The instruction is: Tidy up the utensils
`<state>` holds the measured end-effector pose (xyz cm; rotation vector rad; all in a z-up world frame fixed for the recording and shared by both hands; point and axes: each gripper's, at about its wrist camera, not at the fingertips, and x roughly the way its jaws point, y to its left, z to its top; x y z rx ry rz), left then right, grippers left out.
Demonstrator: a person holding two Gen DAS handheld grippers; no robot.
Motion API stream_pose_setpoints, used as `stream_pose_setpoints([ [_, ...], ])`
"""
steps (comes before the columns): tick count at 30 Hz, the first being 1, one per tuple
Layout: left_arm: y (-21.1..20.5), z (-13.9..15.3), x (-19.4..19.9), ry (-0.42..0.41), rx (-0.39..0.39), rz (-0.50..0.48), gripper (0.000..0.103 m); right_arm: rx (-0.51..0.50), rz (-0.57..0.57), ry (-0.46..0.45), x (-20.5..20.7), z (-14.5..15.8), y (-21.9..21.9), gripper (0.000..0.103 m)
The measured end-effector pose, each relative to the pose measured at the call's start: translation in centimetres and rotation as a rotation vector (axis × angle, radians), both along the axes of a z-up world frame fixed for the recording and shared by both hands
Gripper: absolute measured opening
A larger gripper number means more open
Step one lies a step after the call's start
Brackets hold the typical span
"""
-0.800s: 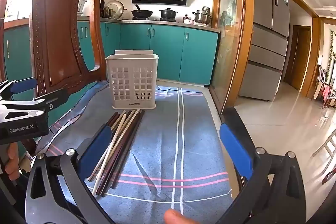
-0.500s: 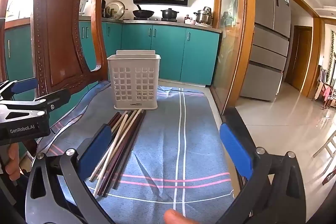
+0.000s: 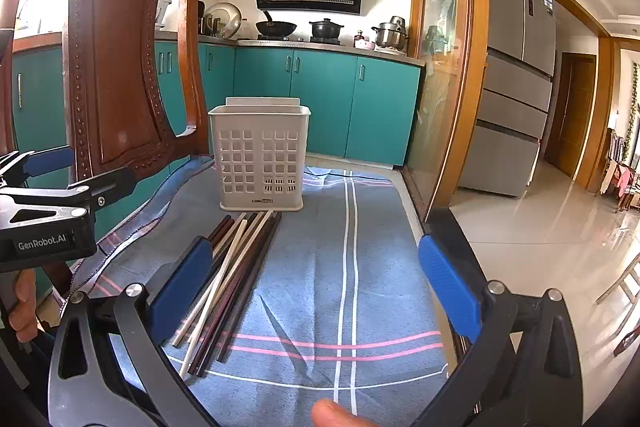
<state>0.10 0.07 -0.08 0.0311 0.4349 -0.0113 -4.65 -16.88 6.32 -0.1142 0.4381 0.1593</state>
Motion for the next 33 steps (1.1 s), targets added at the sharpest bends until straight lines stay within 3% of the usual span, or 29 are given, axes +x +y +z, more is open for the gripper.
stream_pose_setpoints([
  [33, -0.7, -0.2, -0.4, 0.001, -0.001, -0.004, 0.101, 0.013, 0.028, -0.027, -0.4, 0.8, 0.1, 0.101],
])
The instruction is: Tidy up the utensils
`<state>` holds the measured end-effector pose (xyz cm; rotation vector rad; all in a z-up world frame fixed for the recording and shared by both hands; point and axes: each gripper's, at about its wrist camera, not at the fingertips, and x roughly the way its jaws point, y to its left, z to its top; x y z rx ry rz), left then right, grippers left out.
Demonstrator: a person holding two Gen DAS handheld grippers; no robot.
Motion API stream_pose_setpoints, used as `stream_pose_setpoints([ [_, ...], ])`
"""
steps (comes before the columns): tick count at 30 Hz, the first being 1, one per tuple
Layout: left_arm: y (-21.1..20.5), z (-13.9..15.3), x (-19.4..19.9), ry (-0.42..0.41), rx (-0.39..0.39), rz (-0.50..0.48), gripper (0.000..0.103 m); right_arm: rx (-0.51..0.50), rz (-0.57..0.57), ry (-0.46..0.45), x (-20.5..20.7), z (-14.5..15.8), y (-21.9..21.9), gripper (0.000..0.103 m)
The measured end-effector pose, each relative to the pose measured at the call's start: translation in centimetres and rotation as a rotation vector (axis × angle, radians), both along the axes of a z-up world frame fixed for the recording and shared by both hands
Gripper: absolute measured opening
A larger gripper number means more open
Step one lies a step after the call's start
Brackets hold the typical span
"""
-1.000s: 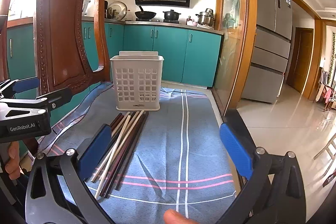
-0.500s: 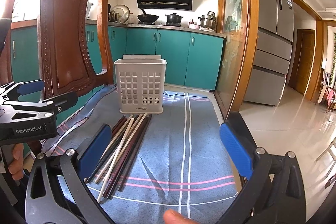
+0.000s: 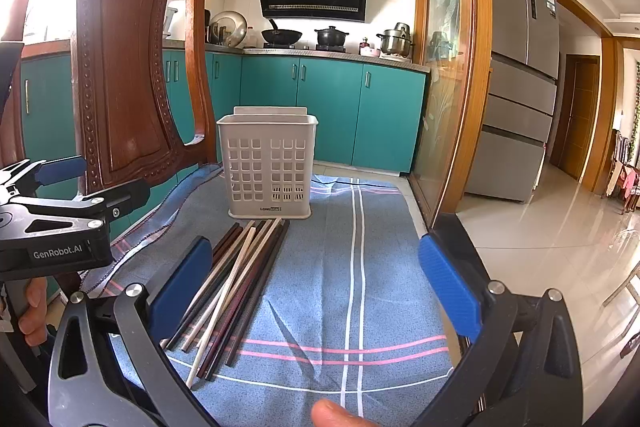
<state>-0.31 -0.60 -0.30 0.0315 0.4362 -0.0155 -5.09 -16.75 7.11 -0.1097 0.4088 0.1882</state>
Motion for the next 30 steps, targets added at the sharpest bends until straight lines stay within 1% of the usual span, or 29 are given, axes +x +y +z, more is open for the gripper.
stream_pose_setpoints([
  [30, 0.19, 0.08, 0.04, 0.002, -0.003, 0.000, 0.101, -0.004, -0.001, -0.006, -0.01, 0.08, 0.16, 0.101],
])
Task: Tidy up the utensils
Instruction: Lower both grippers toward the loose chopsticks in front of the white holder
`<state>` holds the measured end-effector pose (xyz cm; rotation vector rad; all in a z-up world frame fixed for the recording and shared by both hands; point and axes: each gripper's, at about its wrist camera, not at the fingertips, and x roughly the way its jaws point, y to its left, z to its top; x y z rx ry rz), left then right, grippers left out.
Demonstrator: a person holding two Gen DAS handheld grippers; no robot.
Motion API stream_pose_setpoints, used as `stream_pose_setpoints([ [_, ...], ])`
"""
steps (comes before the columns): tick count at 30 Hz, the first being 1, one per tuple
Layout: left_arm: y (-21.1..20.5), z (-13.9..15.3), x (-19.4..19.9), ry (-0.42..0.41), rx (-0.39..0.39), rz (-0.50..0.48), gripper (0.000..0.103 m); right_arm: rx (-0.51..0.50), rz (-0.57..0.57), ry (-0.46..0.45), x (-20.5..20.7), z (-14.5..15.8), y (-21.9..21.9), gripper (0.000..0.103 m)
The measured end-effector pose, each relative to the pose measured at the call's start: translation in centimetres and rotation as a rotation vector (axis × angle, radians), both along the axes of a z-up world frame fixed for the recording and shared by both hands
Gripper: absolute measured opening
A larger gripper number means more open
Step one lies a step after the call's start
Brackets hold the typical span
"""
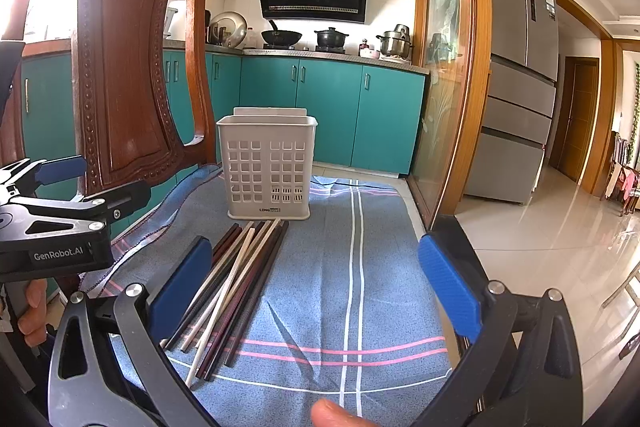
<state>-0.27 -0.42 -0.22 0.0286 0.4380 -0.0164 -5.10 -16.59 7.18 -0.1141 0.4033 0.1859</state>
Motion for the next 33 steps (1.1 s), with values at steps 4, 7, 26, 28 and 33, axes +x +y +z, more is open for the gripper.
stream_pose_setpoints([
  [4, 0.0, 0.0, 0.0, 0.001, 0.000, 0.000, 0.101, 0.003, 0.000, 0.001, 0.0, 0.0, 0.0, 0.101],
  [7, 0.0, 0.0, 0.0, 0.000, -0.001, 0.000, 0.101, 0.002, -0.001, 0.000, -0.1, 0.0, -0.1, 0.101],
  [26, -1.2, -6.1, 4.6, 0.366, 0.093, 0.047, 0.101, -0.244, -0.148, 0.304, 9.7, -4.4, 0.0, 0.099],
  [28, -1.0, -7.4, 5.3, 0.441, 0.063, 0.027, 0.100, -0.198, -0.060, 0.423, 12.5, -5.3, 0.9, 0.076],
  [33, -1.0, -8.4, 5.7, 0.450, 0.030, -0.027, 0.091, 0.051, 0.080, 0.667, 19.0, -6.8, 3.0, 0.045],
])
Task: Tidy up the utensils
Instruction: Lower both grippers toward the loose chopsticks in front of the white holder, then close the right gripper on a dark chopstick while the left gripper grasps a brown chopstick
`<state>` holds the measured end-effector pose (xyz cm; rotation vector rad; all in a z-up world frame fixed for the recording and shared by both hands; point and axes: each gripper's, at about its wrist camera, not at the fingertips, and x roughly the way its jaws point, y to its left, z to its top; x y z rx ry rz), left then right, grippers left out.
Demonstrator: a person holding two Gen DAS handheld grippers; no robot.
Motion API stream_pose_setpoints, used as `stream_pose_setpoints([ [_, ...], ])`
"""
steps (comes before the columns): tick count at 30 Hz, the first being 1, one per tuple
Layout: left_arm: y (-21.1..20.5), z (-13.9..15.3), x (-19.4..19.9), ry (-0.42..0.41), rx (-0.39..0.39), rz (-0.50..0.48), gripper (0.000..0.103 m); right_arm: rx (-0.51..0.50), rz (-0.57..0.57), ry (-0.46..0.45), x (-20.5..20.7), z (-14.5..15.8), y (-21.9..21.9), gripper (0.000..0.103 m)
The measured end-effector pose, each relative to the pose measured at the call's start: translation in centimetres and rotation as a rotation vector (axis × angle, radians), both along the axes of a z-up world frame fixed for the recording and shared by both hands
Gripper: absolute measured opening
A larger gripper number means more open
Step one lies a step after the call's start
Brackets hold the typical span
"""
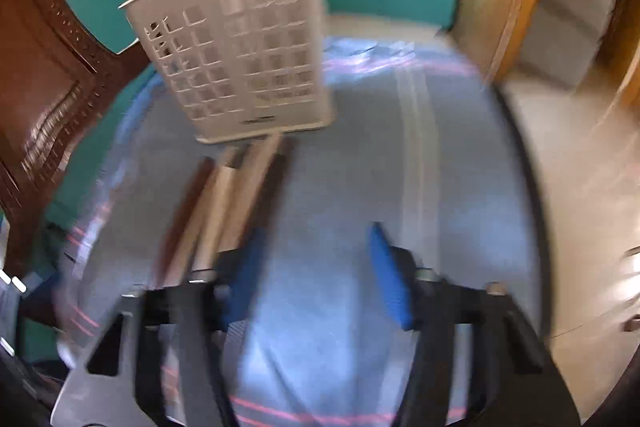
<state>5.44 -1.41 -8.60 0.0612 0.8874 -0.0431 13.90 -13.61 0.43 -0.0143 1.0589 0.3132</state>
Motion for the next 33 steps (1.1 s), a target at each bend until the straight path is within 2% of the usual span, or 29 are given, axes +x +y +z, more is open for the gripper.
stream_pose_setpoints([
  [1, 0.1, -0.2, 0.2, 0.008, -0.011, 0.000, 0.087, 0.017, 0.016, 0.021, 0.8, -0.3, 0.7, 0.043],
  [3, 0.5, -1.1, 0.9, 0.046, -0.035, 0.015, 0.072, 0.025, 0.039, 0.054, 1.9, -1.1, 2.3, 0.039],
  [5, 0.9, -1.5, 1.4, 0.077, -0.061, 0.026, 0.068, -0.012, 0.045, 0.102, 2.4, -2.6, 3.5, 0.035],
  [9, 1.4, -1.6, 2.3, 0.094, -0.090, 0.021, 0.068, -0.008, 0.050, 0.111, 2.3, -2.2, 3.4, 0.023],
  [11, 1.5, -1.7, 3.5, 0.131, -0.112, 0.005, 0.068, 0.020, 0.049, 0.138, 2.3, -2.2, 2.6, 0.018],
  [13, 1.8, -1.6, 4.9, 0.168, -0.129, -0.006, 0.063, 0.040, 0.048, 0.155, 2.2, -2.5, 1.9, 0.017],
  [16, 2.4, -1.1, 7.3, 0.207, -0.145, -0.013, 0.055, 0.016, 0.030, 0.154, 2.1, -2.1, 0.7, 0.015],
  [17, 2.4, -1.0, 8.2, 0.218, -0.147, -0.016, 0.048, 0.014, 0.021, 0.149, 2.0, -1.8, 0.3, 0.014],
  [21, 1.7, -1.1, 10.9, 0.250, -0.120, -0.045, 0.036, 0.026, -0.028, 0.128, 1.5, -1.0, -1.6, 0.013],
  [27, 1.9, -1.3, 10.6, 0.227, -0.120, -0.031, 0.036, 0.079, -0.055, 0.139, 1.9, -0.4, -2.8, 0.014],
  [33, 3.7, -1.1, 10.9, 0.228, -0.139, 0.027, 0.036, 0.058, -0.089, 0.149, 2.9, -1.3, -3.1, 0.019],
])
